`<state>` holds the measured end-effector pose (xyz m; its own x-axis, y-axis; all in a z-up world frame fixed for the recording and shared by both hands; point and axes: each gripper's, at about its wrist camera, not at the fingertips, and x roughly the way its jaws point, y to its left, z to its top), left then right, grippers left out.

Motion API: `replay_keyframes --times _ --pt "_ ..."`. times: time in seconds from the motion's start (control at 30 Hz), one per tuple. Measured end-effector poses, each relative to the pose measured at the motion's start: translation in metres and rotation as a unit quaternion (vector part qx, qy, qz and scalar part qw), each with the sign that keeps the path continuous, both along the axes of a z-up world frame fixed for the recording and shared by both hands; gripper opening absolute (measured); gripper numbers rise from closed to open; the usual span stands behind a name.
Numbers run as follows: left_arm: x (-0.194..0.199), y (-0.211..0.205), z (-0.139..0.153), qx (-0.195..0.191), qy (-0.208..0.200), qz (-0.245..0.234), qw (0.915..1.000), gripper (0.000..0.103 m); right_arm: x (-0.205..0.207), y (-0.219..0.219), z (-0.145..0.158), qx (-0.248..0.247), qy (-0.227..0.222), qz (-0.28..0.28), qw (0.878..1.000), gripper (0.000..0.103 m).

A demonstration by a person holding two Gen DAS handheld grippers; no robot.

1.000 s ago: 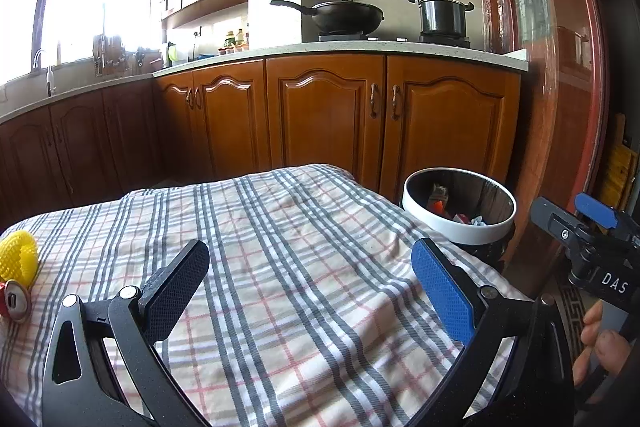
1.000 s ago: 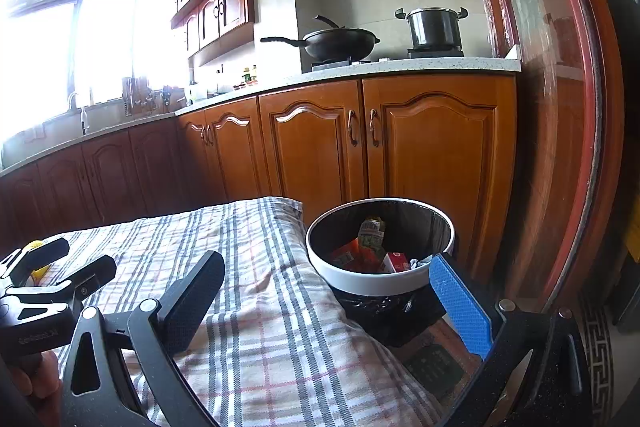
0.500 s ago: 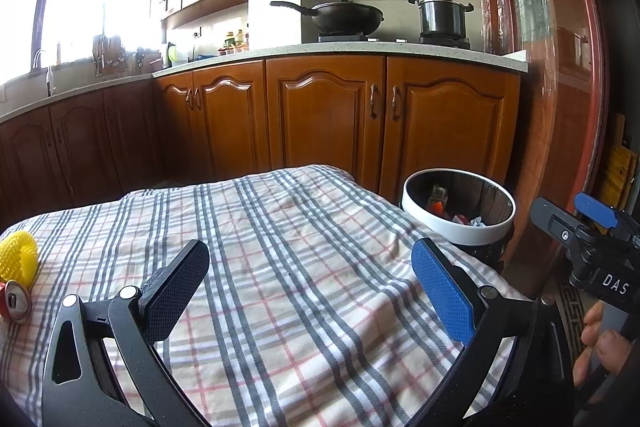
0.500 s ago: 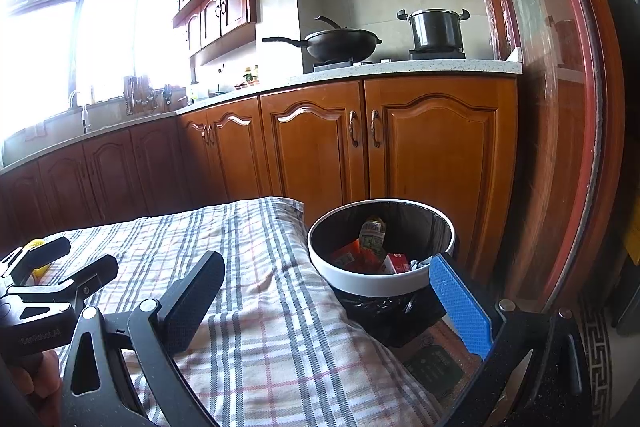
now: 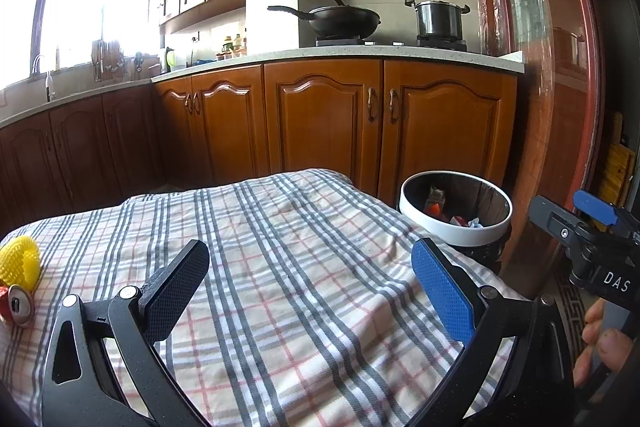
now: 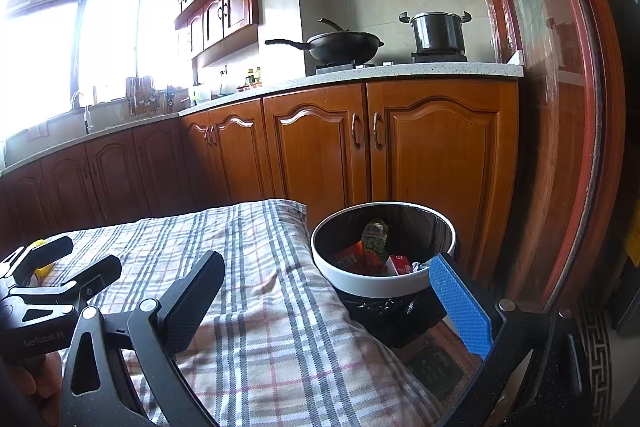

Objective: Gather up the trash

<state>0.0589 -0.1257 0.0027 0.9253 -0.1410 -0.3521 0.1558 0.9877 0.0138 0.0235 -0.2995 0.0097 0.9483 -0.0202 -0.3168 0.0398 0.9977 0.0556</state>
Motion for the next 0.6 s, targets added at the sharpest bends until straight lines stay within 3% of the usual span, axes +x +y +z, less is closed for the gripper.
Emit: replay_keyframes --times 0.6 --pt "-0.0045 -0.0049 0.0029 0.002 -0.003 0.002 1.0000 0.103 -0.0031 -0.0010 0.0040 0.002 -0.001 0.002 1.000 0.103"
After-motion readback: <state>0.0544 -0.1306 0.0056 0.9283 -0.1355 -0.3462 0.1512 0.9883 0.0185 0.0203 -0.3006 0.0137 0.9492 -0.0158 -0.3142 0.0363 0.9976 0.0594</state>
